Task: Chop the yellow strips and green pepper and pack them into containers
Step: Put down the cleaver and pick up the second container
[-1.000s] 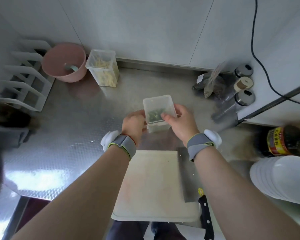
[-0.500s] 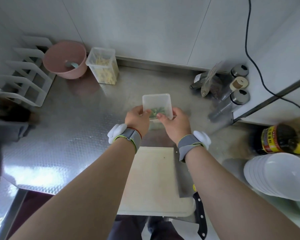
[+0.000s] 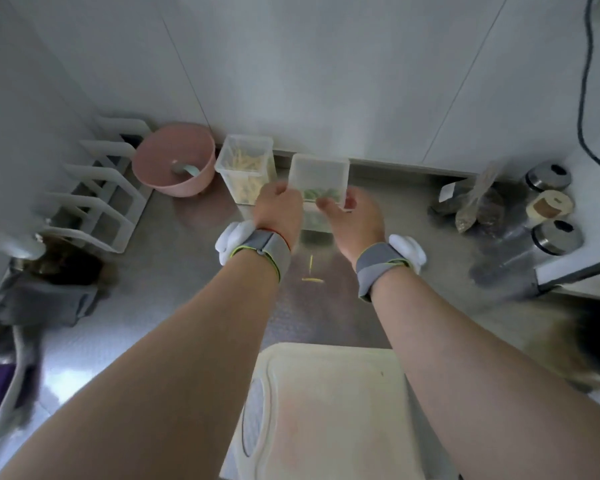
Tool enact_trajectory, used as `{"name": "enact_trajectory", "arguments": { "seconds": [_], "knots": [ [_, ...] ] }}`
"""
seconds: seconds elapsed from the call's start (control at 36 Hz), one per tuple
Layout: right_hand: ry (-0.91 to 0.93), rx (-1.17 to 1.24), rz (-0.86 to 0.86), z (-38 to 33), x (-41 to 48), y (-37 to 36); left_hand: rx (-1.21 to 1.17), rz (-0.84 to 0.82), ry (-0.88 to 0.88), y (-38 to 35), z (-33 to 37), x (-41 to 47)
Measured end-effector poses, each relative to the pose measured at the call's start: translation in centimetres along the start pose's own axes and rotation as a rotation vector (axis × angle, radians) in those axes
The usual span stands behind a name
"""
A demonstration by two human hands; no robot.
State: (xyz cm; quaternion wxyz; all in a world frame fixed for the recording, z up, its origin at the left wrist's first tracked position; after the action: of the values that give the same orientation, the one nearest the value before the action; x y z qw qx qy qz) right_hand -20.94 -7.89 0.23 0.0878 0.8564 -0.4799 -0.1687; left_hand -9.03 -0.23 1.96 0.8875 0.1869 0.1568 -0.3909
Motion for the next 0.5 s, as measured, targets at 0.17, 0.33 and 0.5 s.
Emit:
{"name": "enact_trajectory", "arguments": {
  "seconds": [0.17, 0.33, 0.5],
  "knots": [
    [-0.004, -0.024, -0.039, -0.7, 3.2, -2.0, 0.115, -0.022, -0.054, 0.7, 1.1, 2.4],
    [-0.011, -0.075, -0.113, -0.9, 5.3, -3.4, 0.070, -0.026, -0.063, 0.6, 0.6, 4.5],
    [0.027, 0.031, -0.111, -1.0, 5.1, -4.5, 0.326, -0.058, -0.188, -0.1, 0.4, 4.1]
  ]
}}
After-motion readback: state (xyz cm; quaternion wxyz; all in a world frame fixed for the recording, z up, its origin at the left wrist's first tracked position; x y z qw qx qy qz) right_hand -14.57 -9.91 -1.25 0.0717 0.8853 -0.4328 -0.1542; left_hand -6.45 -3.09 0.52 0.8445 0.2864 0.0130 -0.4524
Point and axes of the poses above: each hand's wrist, its own x-axis towards the middle knuckle, its own y-axis out of the back of the hand, z = x × y, the point moved 5 cm from there along x, towards the middle knuckle, and after that the axes turned 10 degrees about -z, right-handed, at the moved point
